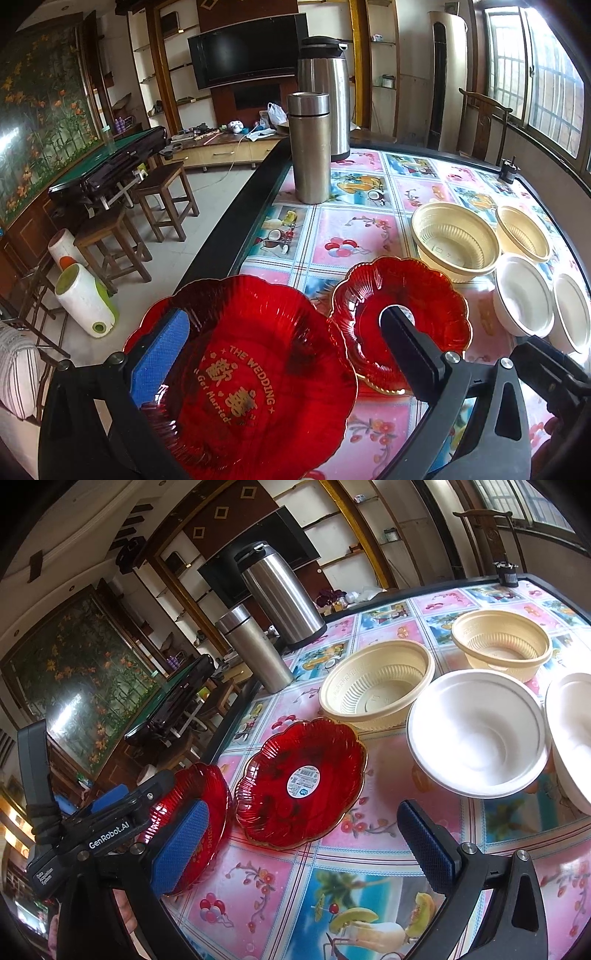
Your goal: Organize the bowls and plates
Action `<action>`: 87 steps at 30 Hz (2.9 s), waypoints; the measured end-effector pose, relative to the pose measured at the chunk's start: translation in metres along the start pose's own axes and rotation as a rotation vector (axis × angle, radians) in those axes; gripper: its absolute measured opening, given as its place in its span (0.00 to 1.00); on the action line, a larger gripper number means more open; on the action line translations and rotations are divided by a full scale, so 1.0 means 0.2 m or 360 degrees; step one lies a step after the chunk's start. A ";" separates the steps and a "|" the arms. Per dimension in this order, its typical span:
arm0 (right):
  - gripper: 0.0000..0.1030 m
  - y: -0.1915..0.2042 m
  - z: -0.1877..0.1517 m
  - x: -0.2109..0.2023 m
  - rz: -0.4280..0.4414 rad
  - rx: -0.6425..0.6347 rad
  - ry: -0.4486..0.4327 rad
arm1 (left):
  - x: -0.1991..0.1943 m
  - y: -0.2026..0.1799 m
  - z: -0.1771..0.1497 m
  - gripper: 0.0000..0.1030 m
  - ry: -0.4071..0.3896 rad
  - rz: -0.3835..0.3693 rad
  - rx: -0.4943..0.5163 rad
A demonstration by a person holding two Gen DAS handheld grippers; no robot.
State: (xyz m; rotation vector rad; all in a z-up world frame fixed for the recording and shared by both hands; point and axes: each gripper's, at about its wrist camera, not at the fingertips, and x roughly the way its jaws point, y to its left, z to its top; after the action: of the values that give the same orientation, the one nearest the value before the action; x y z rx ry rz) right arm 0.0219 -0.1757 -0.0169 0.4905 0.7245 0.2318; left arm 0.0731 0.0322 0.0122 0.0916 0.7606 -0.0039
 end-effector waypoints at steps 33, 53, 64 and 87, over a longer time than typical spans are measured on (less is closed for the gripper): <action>0.99 -0.22 0.03 0.20 0.0278 0.0535 0.0188 | 0.60 0.03 0.23 1.00 0.0881 -0.0753 -0.0457; 0.88 -0.39 0.02 0.37 0.0445 0.0835 0.0274 | 0.48 -0.15 0.43 0.93 0.0738 -0.0797 -0.0107; 0.87 -0.42 0.04 0.39 0.0495 0.0844 0.0265 | 0.79 -0.25 0.32 0.82 0.1019 -0.0783 -0.0032; 0.14 -0.57 -0.06 0.38 0.0286 0.0966 0.0307 | 0.76 -0.43 0.17 0.18 0.1074 -0.0553 0.0398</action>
State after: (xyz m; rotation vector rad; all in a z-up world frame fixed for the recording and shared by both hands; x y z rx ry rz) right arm 0.0726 -0.2417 -0.1265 1.1252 0.9415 0.2272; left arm 0.2028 -0.0512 -0.0749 0.2026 1.4416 -0.4170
